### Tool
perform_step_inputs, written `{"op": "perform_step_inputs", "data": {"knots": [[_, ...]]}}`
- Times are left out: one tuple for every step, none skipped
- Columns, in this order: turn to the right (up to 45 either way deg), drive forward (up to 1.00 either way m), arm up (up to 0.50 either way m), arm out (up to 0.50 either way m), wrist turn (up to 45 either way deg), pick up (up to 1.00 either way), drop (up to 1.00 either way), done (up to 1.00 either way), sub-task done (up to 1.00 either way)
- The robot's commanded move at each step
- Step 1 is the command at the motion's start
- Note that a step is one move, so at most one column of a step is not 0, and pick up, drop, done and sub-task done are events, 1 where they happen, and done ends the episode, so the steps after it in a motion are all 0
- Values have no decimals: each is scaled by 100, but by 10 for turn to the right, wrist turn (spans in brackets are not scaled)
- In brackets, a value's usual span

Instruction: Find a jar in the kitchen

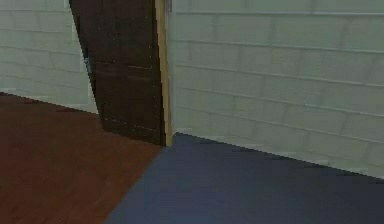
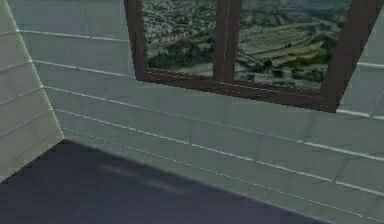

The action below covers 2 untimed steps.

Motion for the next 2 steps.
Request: {"op": "perform_step_inputs", "data": {"knots": [[-450,0,0,0,0,0,0,0,0],[-60,0,0,0,0,0,0,0,0]]}}
